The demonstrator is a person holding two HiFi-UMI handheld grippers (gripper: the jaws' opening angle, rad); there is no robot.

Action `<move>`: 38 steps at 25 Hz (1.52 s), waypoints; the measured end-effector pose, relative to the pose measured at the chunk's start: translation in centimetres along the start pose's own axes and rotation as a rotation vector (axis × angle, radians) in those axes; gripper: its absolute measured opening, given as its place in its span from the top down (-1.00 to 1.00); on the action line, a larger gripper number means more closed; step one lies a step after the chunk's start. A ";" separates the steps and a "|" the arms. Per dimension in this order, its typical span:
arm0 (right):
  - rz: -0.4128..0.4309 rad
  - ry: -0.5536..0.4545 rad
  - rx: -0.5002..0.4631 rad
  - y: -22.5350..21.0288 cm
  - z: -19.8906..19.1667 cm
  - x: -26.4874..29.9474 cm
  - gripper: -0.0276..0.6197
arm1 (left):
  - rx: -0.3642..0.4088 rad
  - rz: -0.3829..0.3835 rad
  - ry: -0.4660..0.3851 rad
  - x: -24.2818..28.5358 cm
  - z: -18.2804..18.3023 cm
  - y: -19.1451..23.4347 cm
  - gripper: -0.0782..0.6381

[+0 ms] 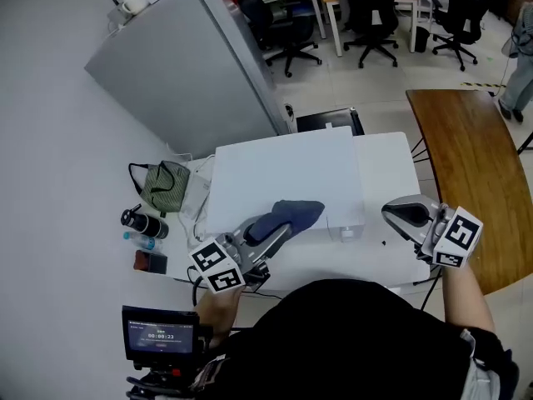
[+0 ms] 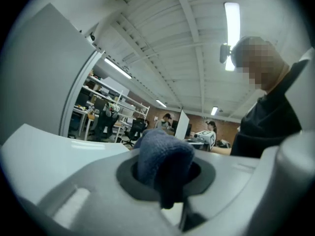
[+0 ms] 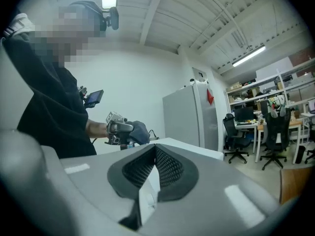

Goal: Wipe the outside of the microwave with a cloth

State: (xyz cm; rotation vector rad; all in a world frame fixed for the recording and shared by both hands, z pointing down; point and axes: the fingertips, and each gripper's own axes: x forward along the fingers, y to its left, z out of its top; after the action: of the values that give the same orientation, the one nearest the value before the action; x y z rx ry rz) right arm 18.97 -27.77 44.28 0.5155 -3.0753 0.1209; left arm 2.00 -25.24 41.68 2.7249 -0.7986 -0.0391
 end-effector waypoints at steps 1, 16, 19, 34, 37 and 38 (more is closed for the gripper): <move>0.001 -0.004 -0.008 1.0 0.4 0.5 0.90 | 0.002 0.001 -0.017 -1.3 0.0 -0.3 0.62; -0.107 0.047 0.036 26.9 1.3 5.2 0.90 | -0.215 -0.164 -0.041 -20.1 -7.3 -9.3 0.62; -0.145 0.011 0.018 28.3 2.3 2.7 0.90 | -0.208 -0.196 -0.051 -20.0 -8.7 -12.7 0.62; -0.088 0.016 0.092 33.6 -4.6 -16.5 0.90 | -0.291 -0.129 -0.046 -12.6 -17.2 -31.4 0.62; -0.068 0.007 0.065 34.1 -3.4 -16.2 0.90 | -0.250 -0.128 -0.078 -12.8 -16.4 -31.8 0.62; -0.065 0.003 0.056 34.4 -3.0 -15.9 0.90 | -0.237 -0.141 -0.088 -13.0 -16.4 -31.8 0.62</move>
State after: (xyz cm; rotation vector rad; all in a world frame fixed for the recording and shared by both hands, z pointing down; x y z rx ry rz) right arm 22.77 10.02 44.23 0.6161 -3.0564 0.2073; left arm 9.43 11.65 47.28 2.5620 -0.5823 -0.2687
